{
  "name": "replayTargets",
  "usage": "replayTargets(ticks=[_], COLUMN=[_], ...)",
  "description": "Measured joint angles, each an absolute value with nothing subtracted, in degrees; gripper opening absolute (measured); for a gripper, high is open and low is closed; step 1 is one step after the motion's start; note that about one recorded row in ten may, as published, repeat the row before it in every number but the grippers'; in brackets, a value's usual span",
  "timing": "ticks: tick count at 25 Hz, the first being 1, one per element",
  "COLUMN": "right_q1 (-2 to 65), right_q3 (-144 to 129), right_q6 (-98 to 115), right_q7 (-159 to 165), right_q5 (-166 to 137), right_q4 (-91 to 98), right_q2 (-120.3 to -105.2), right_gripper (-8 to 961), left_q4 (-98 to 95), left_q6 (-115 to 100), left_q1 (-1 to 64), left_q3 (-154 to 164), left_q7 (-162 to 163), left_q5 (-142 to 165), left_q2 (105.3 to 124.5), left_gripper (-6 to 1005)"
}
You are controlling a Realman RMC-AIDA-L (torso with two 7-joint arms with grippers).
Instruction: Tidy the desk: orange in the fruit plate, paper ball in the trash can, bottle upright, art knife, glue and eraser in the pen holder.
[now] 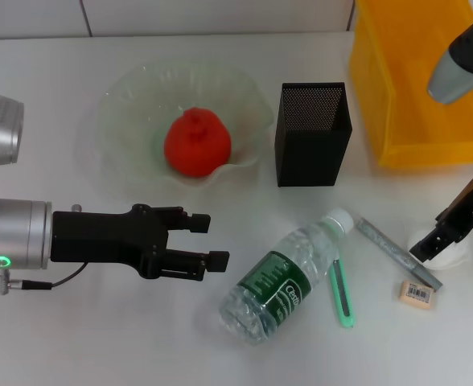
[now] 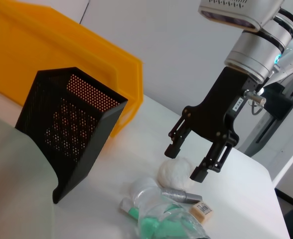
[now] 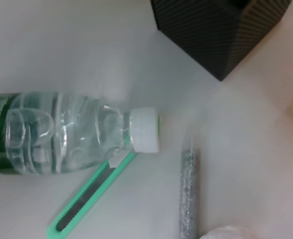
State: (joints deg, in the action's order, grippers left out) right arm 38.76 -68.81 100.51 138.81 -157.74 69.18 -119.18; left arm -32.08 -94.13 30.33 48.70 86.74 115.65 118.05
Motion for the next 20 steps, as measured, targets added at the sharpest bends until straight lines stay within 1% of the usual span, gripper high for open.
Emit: replayTargets(ticks=[12, 17, 20], right_q1=[39.11, 38.68, 37.1], right_q3=[-70.86, -70.89, -70.18], right_q6=[98.91, 98.83, 99.49], right_q7=[139.34, 139.33, 137.98], right_q5=[-159.64, -159.74, -159.49], right_q4=[66.99, 67.42, 71.01], right_q2=[-119.27, -119.27, -119.28], right_gripper=[742, 614, 563], left_q4=[-32.08, -32.06, -32.03], left_q6=[-92.79, -92.18, -92.08], left_q1=[29.92, 29.89, 29.87], left_q3=[48.74, 49.03, 49.0], left_q7=[86.75, 86.75, 86.75], left_q5=[115.57, 115.57, 115.57], left_q2=[118.03, 118.07, 118.08], left_gripper=[845, 844, 844])
